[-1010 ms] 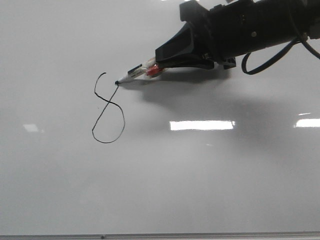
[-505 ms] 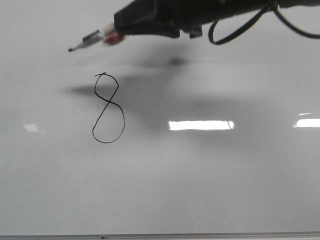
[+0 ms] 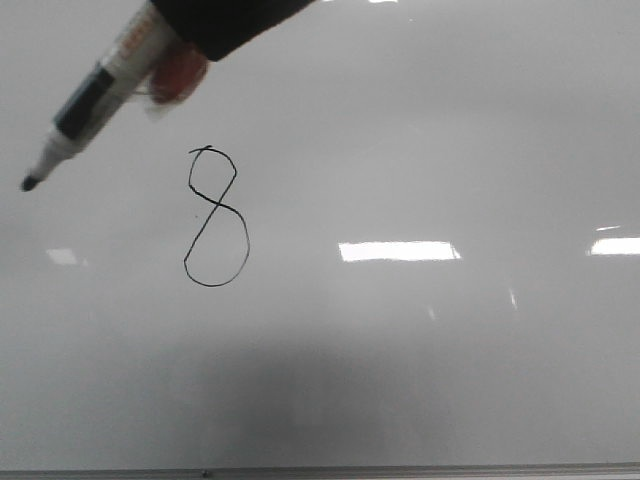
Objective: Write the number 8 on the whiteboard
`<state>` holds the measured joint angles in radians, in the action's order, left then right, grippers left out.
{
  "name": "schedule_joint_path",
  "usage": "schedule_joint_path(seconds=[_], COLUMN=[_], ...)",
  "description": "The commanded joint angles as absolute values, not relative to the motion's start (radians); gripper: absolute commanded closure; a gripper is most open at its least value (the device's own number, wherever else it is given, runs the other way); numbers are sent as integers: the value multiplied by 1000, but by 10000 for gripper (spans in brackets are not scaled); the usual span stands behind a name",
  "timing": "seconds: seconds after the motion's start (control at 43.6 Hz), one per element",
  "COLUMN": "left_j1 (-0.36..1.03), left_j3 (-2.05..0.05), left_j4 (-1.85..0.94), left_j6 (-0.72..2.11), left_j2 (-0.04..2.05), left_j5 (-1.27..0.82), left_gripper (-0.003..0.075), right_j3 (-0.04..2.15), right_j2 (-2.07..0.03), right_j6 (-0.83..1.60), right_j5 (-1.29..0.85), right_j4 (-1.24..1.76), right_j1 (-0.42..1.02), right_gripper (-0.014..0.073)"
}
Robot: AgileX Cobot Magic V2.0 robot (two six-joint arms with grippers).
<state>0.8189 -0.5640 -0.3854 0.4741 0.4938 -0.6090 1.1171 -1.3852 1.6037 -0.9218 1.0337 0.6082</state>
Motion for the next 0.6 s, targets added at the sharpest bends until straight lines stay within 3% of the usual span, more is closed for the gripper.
schedule_joint_path(seconds=[0.0,0.069,0.252,0.574], left_j1=[818,823,833,833], left_j3=[-627,-643,-659,-659], left_j4=[-392,-392,-396,-401], left_j6=[485,509,539,564], left_j2=[553,580,624,632], left_j5=[-597,-623,-637,-652], left_gripper=[393,344,360,510], right_j3=[1150,1150,1150,1150], right_j2=[-1331,-1326,-1326,-1326], right_j6=[1601,1600,1600,1600], right_j5=[-934,-932,-923,-874], right_j4=[1072,1072,1074,1127], right_j1=[654,684,754,795], right_gripper=[652,652,652,652])
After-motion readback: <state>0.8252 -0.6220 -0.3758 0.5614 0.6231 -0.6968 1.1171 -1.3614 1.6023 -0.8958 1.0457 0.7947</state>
